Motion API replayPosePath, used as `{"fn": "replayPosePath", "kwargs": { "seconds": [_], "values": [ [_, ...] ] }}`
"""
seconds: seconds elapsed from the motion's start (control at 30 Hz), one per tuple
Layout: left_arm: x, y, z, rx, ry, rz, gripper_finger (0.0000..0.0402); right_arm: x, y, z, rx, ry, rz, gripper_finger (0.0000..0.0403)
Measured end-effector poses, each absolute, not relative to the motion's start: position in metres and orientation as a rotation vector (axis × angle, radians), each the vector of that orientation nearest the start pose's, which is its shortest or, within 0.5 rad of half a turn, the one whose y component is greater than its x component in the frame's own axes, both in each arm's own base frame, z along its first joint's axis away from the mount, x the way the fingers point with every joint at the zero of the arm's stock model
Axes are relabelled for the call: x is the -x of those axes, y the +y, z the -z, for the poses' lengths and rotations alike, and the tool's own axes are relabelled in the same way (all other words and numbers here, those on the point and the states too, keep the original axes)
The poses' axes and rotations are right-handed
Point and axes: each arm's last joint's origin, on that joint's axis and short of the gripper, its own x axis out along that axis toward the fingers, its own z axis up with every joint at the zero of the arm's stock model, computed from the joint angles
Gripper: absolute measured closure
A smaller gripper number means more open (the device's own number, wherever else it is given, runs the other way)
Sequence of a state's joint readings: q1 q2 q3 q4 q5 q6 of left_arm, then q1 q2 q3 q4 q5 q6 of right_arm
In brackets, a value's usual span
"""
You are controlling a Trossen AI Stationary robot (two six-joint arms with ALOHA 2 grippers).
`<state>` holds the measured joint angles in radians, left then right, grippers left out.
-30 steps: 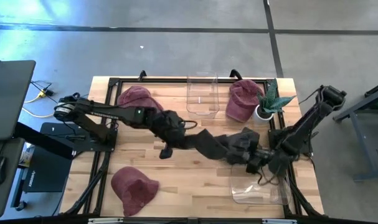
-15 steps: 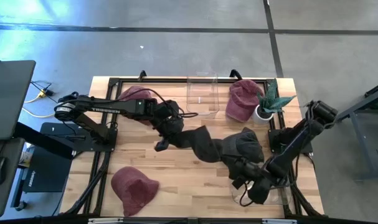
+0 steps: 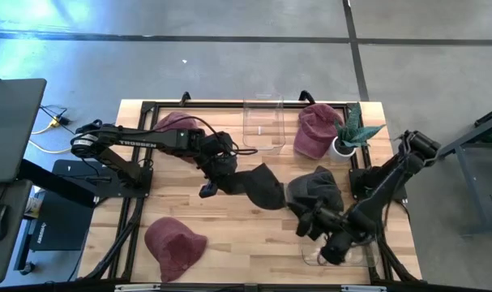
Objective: Pick & Place hat
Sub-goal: Put the left black cap into the top transparent bin
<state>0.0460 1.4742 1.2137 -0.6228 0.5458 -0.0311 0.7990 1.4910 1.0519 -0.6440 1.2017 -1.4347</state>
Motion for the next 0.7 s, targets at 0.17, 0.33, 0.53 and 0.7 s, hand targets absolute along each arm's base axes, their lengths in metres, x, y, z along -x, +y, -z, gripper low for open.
{"fn": "replayPosePath", "kwargs": {
  "seconds": [0.17,0.33,0.53,0.7],
  "values": [
    [-0.306,-0.001,-0.29,0.288,0.855,0.457,0.0402,-0.231,0.17,-0.249,2.277,0.893,-0.146,0.0203],
    [-0.308,-0.001,-0.292,0.281,0.83,0.46,0.0402,-0.241,0.173,-0.254,2.267,0.818,-0.168,0.0204],
    [-0.308,-0.001,-0.292,0.283,0.832,0.463,0.0402,-0.248,0.181,-0.262,2.179,0.697,-0.125,0.0221],
    [-0.308,-0.002,-0.292,0.291,0.831,0.481,0.0402,-0.254,0.179,-0.26,2.162,0.607,-0.282,0.0233]
  ]
}}
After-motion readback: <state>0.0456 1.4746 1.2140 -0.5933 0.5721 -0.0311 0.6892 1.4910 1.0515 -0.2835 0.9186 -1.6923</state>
